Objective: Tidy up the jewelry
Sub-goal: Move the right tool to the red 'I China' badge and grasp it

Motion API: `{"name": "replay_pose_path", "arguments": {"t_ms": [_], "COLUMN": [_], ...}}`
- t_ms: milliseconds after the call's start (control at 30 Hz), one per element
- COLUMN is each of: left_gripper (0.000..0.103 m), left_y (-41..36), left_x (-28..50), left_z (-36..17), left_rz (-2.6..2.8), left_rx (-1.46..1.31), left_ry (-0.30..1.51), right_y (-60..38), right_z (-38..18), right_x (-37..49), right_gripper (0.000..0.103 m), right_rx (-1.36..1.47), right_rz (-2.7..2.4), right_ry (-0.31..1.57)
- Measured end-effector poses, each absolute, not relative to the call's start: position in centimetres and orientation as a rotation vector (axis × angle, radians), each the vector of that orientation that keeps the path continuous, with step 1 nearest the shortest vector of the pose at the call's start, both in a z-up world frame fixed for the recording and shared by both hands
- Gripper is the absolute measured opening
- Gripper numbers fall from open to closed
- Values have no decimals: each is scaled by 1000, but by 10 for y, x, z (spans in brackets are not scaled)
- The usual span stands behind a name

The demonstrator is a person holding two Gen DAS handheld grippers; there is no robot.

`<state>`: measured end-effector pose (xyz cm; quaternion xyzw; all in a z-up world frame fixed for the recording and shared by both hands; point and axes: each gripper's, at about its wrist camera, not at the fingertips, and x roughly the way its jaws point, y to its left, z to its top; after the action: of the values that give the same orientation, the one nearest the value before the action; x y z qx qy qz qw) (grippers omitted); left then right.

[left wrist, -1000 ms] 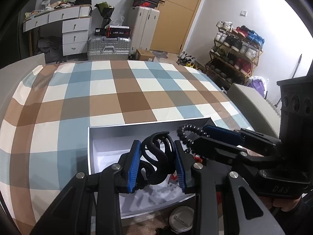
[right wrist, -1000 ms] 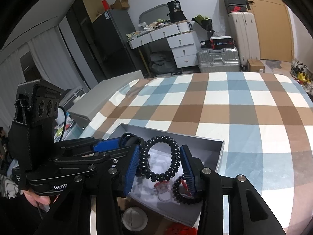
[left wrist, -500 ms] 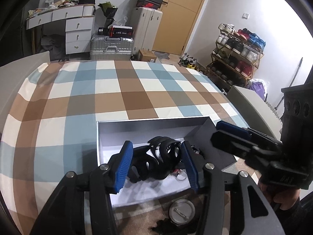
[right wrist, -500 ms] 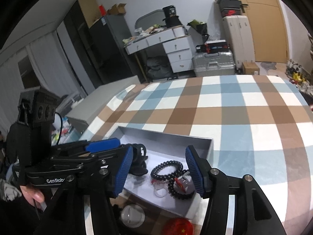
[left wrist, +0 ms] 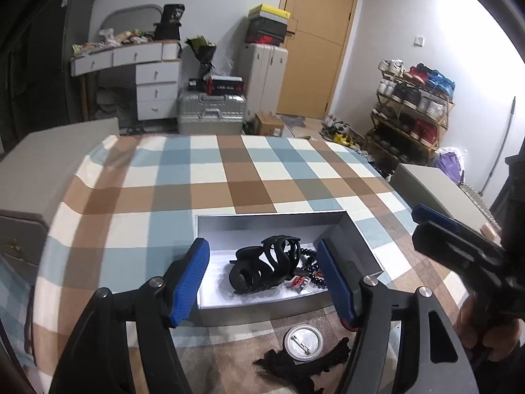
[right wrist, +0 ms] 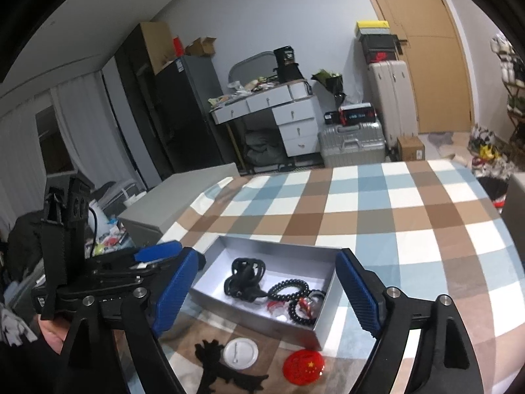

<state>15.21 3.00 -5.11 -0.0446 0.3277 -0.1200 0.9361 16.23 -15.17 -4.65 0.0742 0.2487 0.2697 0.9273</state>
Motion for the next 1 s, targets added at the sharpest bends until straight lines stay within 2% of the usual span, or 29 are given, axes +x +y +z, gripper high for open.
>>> {"name": "replay_pose_path", "arguments": {"t_ms": [67, 133, 200, 500, 633, 1000], "left_gripper": [67, 77, 80, 82, 88, 92], "left_y": [29, 30, 31, 39, 38, 36], "left_x": [146, 138, 132, 114, 101, 81], "left_z": [-49, -48, -49, -58, -66, -97], "left_rz": [-228, -199, -174, -120, -97, -79], "left_rx": [-84, -79, -76, -92, -87, -113], "left_ry": [654, 640, 623, 622, 623, 667], "right_y": [-151, -153, -154, -155, -159, -169], "right_z": [-46, -45, -45, -53, -62, -111], "right_x": [155, 148, 143, 121, 115, 116], "right_gripper": [88, 90, 95, 101, 103, 103], "right_rx": [141, 139, 135, 100, 99, 108], "right_rz": [547, 544, 532, 504, 476, 425], "right_ry": [504, 497, 489, 495, 501, 667]}}
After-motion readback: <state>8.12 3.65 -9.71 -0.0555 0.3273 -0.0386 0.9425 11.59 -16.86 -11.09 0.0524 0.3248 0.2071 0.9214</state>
